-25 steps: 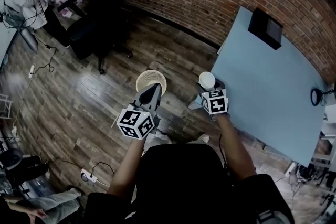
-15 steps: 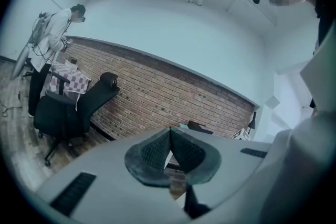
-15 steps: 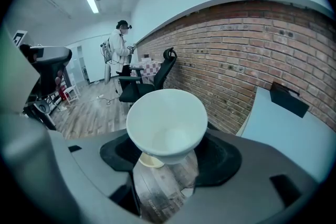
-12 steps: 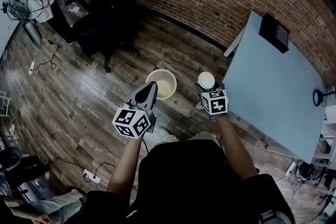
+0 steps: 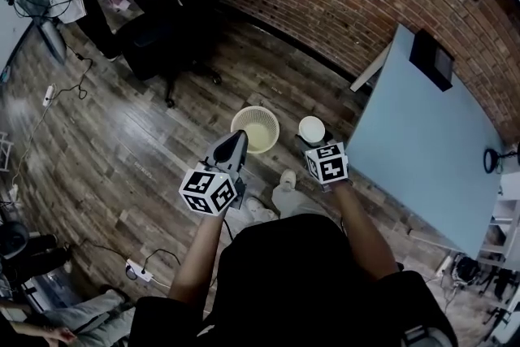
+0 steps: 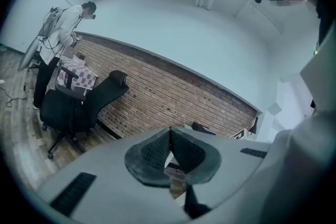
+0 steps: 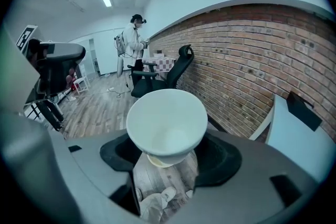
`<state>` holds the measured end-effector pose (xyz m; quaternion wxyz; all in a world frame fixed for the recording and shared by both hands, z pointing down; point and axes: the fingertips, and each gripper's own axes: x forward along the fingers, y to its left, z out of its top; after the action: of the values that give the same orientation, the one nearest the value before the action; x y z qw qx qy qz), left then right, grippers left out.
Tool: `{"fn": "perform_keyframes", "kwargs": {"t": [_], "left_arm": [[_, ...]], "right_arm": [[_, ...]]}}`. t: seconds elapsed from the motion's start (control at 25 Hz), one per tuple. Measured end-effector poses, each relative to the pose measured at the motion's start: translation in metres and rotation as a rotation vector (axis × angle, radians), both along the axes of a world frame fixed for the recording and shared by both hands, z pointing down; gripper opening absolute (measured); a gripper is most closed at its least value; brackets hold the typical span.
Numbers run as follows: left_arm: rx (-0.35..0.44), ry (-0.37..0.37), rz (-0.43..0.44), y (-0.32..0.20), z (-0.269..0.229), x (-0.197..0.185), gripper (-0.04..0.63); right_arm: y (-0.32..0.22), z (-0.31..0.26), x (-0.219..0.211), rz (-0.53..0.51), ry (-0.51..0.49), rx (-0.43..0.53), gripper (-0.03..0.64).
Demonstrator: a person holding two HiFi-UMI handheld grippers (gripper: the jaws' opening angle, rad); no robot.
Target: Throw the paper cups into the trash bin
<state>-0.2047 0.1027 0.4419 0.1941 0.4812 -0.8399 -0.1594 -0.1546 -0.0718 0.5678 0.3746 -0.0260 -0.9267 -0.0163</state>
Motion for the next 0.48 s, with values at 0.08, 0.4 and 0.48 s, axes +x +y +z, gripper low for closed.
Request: {"fn": "perform_keyframes", "kwargs": {"t": [0.08, 0.4, 0.48], "left_arm": [[-0.004, 0.005, -0.007, 0.002, 0.002, -0.004, 0.009], [-0.045, -0.007, -0.053, 0.01, 0.004, -0.031, 0.009], [-0.047, -0.003, -0.072, 0.012, 0.006, -0.04, 0.009]], "right_arm": [[0.004, 0.001, -0.007, -0.013, 0.003, 0.0, 0.301], [0.02, 0.008, -0.049, -0.077, 0.005, -0.017, 0.301], [0.024, 0.009, -0.062, -0.098, 0.001, -0.018, 0.301]]}}
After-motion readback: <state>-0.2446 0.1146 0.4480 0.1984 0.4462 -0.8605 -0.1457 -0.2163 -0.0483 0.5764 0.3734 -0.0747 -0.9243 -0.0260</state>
